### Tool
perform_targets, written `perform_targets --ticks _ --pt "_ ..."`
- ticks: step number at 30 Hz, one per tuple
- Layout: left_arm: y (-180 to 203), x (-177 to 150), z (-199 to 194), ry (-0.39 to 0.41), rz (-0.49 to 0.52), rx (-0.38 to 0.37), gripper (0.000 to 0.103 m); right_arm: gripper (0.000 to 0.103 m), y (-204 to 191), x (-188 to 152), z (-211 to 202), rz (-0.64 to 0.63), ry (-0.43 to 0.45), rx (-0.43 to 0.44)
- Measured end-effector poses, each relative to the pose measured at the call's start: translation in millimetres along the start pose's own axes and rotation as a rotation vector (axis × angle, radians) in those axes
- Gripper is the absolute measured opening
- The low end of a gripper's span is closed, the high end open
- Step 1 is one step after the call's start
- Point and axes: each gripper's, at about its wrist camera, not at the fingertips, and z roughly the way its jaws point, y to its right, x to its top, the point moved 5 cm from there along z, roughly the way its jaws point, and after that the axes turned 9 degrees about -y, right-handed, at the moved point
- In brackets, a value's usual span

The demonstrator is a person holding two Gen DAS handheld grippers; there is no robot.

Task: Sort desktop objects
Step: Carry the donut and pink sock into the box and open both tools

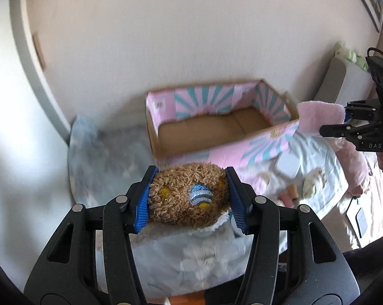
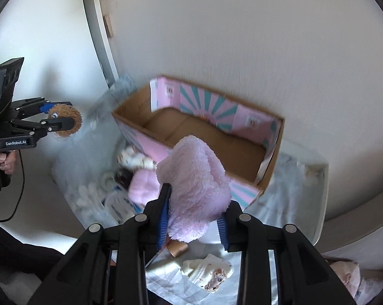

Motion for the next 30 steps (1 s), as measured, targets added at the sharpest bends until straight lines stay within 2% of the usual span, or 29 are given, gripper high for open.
perform_targets --ticks 9,19,23,30 --pt "7 68 -7 0.024 0.048 -0.063 0.049 0.03 13 41 -10 0.056 -0.006 -0.009" --pt "13 140 19 0.017 0.084 -0.108 0.049 0.03 24 100 -3 0.081 -0.026 0.03" --pt "13 160 45 -0.025 0.093 -0.125 0.049 0.03 29 114 16 0.094 -0.069 0.052" --pt "5 164 99 -0.143 0.087 -0.121 0.049 0.03 36 119 66 0.138 -0.166 0.112"
